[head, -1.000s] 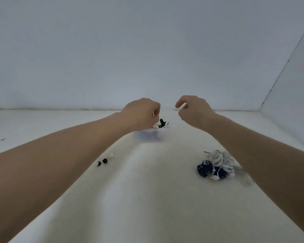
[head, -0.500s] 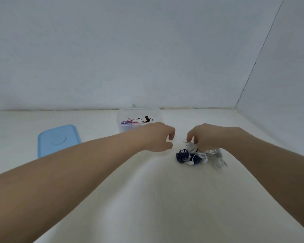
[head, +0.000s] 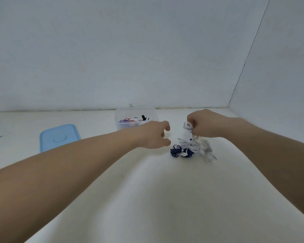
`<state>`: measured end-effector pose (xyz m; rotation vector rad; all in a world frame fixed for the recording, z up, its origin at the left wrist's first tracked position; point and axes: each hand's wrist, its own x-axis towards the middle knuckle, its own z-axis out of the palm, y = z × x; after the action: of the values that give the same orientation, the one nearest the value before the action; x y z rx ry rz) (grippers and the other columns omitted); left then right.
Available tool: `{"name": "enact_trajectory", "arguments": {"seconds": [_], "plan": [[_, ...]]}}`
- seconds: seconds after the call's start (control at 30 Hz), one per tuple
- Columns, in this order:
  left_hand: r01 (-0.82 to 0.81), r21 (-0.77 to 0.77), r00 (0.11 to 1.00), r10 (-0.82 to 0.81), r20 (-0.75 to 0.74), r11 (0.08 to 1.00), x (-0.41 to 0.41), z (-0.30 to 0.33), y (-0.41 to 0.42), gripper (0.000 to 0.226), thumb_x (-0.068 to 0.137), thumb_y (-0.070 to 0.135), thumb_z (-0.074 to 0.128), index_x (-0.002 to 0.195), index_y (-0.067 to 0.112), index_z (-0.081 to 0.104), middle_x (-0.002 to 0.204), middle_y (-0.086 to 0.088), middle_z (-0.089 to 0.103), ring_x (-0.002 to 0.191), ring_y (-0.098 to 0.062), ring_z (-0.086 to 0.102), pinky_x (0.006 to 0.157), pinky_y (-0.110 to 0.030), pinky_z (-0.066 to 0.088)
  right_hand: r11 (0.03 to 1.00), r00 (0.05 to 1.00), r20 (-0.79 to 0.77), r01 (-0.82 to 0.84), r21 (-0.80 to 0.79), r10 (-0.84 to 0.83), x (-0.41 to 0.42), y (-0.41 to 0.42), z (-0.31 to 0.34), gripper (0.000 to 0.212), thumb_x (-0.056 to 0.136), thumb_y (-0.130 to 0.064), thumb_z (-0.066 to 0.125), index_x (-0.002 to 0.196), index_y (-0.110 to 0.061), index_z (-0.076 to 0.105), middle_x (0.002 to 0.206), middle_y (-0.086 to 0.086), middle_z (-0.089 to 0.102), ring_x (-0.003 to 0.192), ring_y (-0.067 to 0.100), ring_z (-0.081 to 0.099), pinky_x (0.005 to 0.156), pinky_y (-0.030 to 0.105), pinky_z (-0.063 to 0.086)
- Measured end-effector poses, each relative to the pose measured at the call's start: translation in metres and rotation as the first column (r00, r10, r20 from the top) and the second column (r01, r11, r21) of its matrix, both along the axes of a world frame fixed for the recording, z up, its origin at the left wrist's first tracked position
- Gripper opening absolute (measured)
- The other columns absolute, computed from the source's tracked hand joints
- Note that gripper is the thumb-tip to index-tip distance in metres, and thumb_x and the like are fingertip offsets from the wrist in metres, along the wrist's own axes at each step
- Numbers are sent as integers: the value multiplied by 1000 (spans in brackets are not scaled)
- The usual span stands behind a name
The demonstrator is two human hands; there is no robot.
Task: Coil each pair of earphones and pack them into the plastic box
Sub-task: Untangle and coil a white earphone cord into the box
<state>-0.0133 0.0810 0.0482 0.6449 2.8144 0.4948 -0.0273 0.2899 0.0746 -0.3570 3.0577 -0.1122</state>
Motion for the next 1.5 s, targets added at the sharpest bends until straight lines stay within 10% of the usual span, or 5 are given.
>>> {"name": "enact_trajectory", "arguments": {"seconds": [0.43,0.87,1.13,1.33,1.5], "plan": [[-134,380,983,74,170,915,18,11,-22,69,91,47,67,150,40,32,138,12,49,122,-16,58,99,-34,51,884,996,48,91,-458,-77,16,-38,29,16,82,-14,64,90,-2,56,82,4,62,75,23,57,68,33,41],[-208,627,956,22,291,751,29,5,-56,8,102,22,58,98,15,57,100,-8,76,91,-19,73,99,-40,54,572,976,220,181,-800,-1,31,-93,19,11,87,-3,58,83,-11,51,83,15,73,66,21,71,83,44,62],[-370,609,872,36,488,702,38,-11,-93,36,95,21,67,128,16,54,124,-5,72,113,-13,71,106,-36,52,260,933,359,350,-900,-15,31,-124,-13,10,92,3,52,95,-6,51,92,26,68,81,38,75,77,49,63],[-490,678,816,15,578,548,42,-41,-118,22,98,17,64,117,10,55,115,-7,77,116,-20,70,107,-44,53,-169,886,452,463,-870,101,35,-149,-42,16,93,11,45,97,10,60,82,24,66,71,35,73,73,39,64],[-512,698,815,28,579,501,41,-61,-132,7,102,12,57,107,8,56,88,-7,71,86,-21,74,92,-39,60,-271,871,473,490,-829,130,33,-171,-67,20,93,11,44,106,12,59,92,27,63,74,31,71,78,38,63]]}}
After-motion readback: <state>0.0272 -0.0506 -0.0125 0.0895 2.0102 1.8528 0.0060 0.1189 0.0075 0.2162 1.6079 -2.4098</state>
